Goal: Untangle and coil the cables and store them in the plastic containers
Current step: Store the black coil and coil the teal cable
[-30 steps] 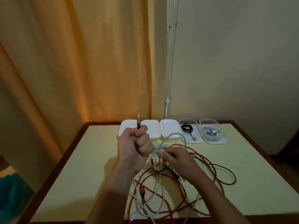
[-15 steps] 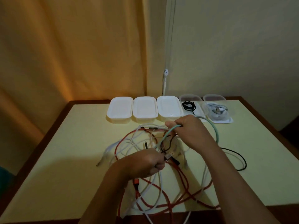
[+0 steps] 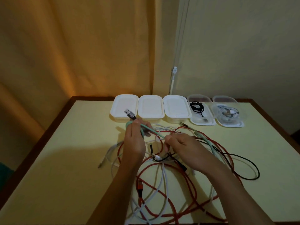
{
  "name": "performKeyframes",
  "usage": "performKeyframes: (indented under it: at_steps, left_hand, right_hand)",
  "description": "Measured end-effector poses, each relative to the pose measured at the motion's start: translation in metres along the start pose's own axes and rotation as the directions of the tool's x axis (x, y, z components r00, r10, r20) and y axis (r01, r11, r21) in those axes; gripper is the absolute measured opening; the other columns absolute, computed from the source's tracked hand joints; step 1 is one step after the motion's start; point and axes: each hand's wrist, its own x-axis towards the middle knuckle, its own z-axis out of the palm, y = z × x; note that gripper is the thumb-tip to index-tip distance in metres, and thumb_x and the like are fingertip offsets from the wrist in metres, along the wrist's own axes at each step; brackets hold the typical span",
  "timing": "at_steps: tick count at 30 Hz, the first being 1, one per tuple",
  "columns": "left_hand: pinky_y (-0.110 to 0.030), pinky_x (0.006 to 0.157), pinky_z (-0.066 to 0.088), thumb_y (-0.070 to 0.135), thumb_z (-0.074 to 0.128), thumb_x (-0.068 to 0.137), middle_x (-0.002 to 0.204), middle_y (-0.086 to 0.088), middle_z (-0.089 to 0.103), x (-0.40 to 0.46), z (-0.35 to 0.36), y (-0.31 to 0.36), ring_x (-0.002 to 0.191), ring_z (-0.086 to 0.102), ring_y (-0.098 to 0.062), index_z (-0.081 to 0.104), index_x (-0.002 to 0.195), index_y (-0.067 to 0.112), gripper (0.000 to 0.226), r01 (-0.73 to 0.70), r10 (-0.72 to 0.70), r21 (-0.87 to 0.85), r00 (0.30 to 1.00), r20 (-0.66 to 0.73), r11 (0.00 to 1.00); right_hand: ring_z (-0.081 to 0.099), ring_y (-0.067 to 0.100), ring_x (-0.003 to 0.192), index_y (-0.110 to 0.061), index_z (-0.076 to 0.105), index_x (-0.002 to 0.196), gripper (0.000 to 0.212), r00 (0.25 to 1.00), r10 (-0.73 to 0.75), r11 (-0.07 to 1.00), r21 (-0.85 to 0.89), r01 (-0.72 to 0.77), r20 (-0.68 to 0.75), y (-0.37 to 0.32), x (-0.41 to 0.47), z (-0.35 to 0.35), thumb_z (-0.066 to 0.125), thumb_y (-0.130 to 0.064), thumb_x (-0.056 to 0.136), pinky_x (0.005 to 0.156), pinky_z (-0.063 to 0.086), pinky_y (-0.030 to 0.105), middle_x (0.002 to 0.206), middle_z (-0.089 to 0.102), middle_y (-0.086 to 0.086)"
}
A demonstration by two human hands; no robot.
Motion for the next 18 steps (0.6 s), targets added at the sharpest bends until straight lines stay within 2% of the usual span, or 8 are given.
performKeyframes:
  at_steps: [2,5,8,11,12,14,18]
  left_hand:
    - [-0.037,0.075,0.048,0.018,0.024,0.105,0.061,-0.004,0.057,-0.003,0.003,0.013,0.063,0.059,-0.023,0.042,0.077,0.012,0.034,0.039,-0.039,-0.232,0.999,0.005,0.972]
    - [-0.029,0.058,0.041,0.018,0.021,0.103,0.056,-0.001,0.040,-0.006,-0.002,0.026,0.049,0.043,-0.016,0.038,0.074,0.015,0.034,0.079,-0.055,-0.499,0.997,0.062,0.863]
    - [-0.024,0.044,0.023,0.019,0.024,0.101,0.049,0.006,0.026,-0.009,-0.011,0.033,0.038,0.022,-0.008,0.037,0.069,0.019,0.035,0.193,-0.109,-0.575,0.978,0.178,0.795]
    - [-0.022,0.036,0.015,0.022,0.029,0.096,0.041,0.009,0.021,-0.013,-0.019,0.040,0.033,0.012,-0.008,0.036,0.061,0.021,0.036,0.345,-0.129,-0.553,0.911,0.392,0.759]
    - [-0.021,0.035,0.015,0.023,0.034,0.094,0.041,0.009,0.020,-0.013,-0.022,0.042,0.034,0.011,-0.009,0.037,0.060,0.021,0.034,0.414,-0.128,-0.529,0.860,0.493,0.741]
    - [-0.023,0.036,0.014,0.022,0.040,0.094,0.047,0.007,0.024,-0.013,-0.027,0.044,0.035,0.015,-0.010,0.035,0.066,0.021,0.028,0.569,-0.076,-0.451,0.674,0.735,0.688]
    - [-0.023,0.035,0.008,0.026,0.041,0.096,0.052,0.007,0.027,-0.016,-0.024,0.041,0.035,0.008,-0.007,0.029,0.072,0.021,0.028,0.724,-0.133,-0.140,0.307,0.942,0.675]
  right_hand:
    - [0.055,0.001,0.066,-0.023,0.064,0.070,0.048,0.996,0.019,1.000,-0.020,-0.017,0.089,0.003,0.002,0.005,0.038,-0.039,0.107,0.068,0.041,0.022,0.070,0.063,-0.010]
    - [0.049,-0.008,0.053,-0.020,0.059,0.074,0.046,0.978,0.073,0.997,-0.039,-0.067,0.194,0.005,0.003,0.010,0.034,-0.041,0.108,0.055,0.030,0.015,0.053,0.054,-0.024]
    - [0.048,-0.008,0.045,-0.015,0.058,0.076,0.045,0.978,0.093,0.994,0.035,-0.101,0.189,0.005,0.004,0.011,0.036,-0.039,0.108,0.051,0.030,0.013,0.044,0.049,-0.026]
    - [0.042,0.000,0.038,-0.004,0.066,0.083,0.051,0.983,0.131,0.981,0.126,-0.147,0.127,0.012,0.009,0.012,0.044,-0.046,0.104,0.048,0.028,0.015,0.042,0.042,-0.018]
    - [0.037,0.003,0.038,-0.006,0.063,0.078,0.053,0.986,0.126,0.980,0.144,-0.140,0.106,0.015,0.011,0.012,0.046,-0.049,0.102,0.050,0.028,0.020,0.045,0.038,-0.014]
    - [0.033,0.003,0.039,-0.015,0.056,0.067,0.049,0.992,0.110,0.976,0.182,-0.120,0.061,0.016,0.012,0.010,0.048,-0.049,0.101,0.051,0.027,0.024,0.047,0.036,-0.010]
    - [0.031,0.004,0.044,-0.007,0.056,0.070,0.047,0.995,0.076,0.971,0.233,-0.059,-0.066,0.015,0.019,0.003,0.053,-0.042,0.101,0.051,0.027,0.025,0.051,0.036,-0.009]
